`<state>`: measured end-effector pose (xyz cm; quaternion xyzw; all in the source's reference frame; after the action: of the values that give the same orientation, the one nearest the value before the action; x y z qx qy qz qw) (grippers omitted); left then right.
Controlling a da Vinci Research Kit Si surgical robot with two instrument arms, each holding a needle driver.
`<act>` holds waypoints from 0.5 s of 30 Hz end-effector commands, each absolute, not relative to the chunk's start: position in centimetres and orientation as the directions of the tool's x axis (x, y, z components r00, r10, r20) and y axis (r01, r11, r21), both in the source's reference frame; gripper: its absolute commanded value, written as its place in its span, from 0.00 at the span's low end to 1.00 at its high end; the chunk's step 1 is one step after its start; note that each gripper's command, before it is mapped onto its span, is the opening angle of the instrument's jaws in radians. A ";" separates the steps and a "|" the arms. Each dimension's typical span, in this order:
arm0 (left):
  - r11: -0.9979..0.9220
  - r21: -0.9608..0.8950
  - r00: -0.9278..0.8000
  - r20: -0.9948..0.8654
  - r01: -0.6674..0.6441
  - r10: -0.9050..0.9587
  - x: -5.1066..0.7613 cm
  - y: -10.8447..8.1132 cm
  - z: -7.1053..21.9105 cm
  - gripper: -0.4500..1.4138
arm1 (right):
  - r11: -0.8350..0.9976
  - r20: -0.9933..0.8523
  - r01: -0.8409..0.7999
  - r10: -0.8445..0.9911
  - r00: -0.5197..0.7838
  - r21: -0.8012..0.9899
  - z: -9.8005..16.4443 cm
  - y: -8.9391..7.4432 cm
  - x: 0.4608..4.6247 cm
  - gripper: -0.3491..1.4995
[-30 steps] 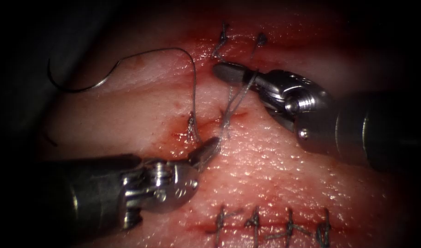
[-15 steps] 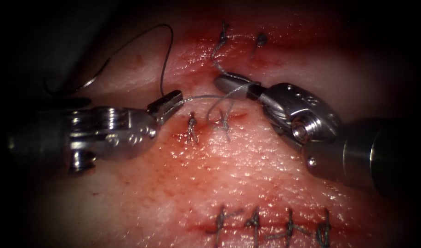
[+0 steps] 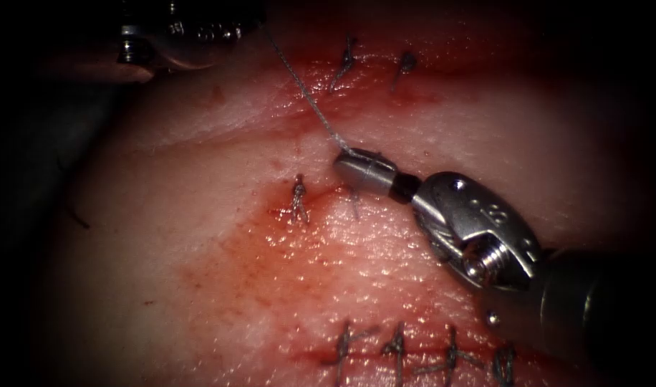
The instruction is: Wound Closure
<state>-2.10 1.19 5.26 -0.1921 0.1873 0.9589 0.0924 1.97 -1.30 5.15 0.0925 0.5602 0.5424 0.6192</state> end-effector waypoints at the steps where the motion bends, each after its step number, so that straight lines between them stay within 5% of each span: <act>1: -0.912 0.324 -0.909 -0.401 -0.252 0.108 -2.15 1.3 5.4 0.00 | 0.398 -0.595 -0.565 0.775 -0.214 0.723 5.2 -1.4 2.03 0.00; 15: -0.899 0.318 -0.913 -0.368 -0.302 0.176 -1.69 1.8 6.2 0.00 | 0.440 -0.611 -0.548 0.773 -0.172 0.712 5.2 -1.9 1.90 0.00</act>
<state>-1.62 1.74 6.14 -0.1663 0.1862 0.9600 0.1266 1.83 -1.85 5.11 0.0990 0.5625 0.5192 0.6358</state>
